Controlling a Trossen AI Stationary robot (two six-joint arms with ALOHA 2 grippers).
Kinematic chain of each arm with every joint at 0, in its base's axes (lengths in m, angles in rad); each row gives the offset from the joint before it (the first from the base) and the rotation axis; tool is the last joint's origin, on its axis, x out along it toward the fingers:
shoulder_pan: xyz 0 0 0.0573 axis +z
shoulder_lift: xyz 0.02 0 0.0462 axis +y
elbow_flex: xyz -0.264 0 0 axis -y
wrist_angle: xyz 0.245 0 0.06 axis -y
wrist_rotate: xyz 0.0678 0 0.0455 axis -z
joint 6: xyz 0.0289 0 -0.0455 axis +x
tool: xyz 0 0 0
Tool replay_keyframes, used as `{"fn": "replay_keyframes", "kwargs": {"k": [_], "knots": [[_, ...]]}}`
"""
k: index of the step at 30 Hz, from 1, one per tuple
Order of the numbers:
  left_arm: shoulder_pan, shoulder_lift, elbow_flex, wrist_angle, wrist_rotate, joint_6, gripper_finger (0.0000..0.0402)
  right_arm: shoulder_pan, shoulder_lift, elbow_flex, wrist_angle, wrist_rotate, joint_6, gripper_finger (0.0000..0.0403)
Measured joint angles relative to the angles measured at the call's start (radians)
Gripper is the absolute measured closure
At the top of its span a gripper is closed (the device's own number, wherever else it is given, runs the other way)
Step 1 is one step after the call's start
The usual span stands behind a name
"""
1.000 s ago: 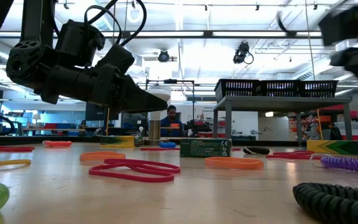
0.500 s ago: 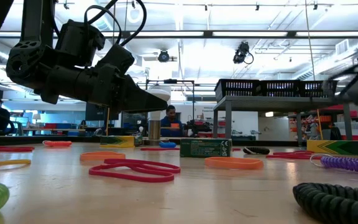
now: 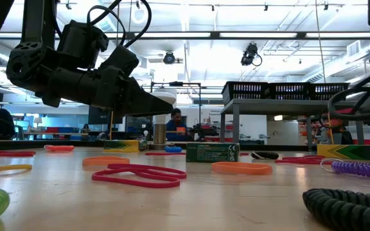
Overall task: Pick & Place Office Desk Supplies
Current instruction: Put the green spring keychain into the left black basket on the shelf
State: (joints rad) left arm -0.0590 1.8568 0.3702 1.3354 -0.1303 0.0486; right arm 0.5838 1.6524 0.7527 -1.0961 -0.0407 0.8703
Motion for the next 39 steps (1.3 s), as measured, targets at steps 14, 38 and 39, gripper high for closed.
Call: {"fn": "replay_keyframes", "kwargs": {"k": [14, 38, 39], "knots": [[0.0, 0.0, 0.0, 0.0, 0.0, 0.0, 0.0225, 0.008, -0.075, 0.112, 0.028, 0.137, -0.04, 0.0353], [0.0, 0.001, 0.0, 0.0, 0.0, 0.0, 0.0225, 0.09, -0.09, 0.008, 0.172, 0.081, -0.075, 0.0299], [0.0, 0.001, 0.0, 0.0, 0.0, 0.0, 0.0225, 0.086, -0.09, 0.007, 0.173, 0.081, -0.075, 0.031]]}}
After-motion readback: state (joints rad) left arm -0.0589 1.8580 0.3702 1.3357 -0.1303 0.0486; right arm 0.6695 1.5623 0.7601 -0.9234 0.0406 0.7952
